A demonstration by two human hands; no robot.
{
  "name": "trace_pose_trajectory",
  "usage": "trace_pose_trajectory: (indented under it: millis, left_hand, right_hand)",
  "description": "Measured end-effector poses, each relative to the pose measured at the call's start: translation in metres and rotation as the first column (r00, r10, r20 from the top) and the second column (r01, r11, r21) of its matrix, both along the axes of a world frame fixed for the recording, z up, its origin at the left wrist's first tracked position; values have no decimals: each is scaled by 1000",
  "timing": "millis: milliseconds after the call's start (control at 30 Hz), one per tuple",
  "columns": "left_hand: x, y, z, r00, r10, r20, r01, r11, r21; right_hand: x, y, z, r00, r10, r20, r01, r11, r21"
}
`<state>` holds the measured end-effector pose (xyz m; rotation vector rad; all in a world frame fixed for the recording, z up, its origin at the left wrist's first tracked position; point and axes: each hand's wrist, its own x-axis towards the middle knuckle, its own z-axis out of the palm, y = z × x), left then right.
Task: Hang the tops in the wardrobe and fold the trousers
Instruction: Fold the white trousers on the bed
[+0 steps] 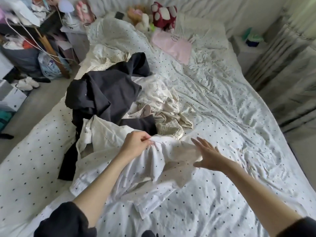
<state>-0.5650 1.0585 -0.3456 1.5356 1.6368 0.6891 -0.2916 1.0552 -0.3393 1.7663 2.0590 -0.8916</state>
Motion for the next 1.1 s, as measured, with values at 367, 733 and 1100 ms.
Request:
trace_pose_trajectory:
  millis: [367, 733, 1100]
  left_hand:
    - [-33, 1, -31, 991, 131, 24, -129, 988, -83]
    - [-72, -96, -96, 987, -64, -147, -6, 901, -434]
    - [-65, -27, -44, 911, 324, 255, -265, 934, -240]
  right_hand:
    - [-91, -9, -22, 976, 42, -215, 40, 931, 362]
    - [-117, -14, -48, 962, -192, -192, 261, 847, 463]
    - [-110, -18, -24, 857, -138, -496, 407, 772, 488]
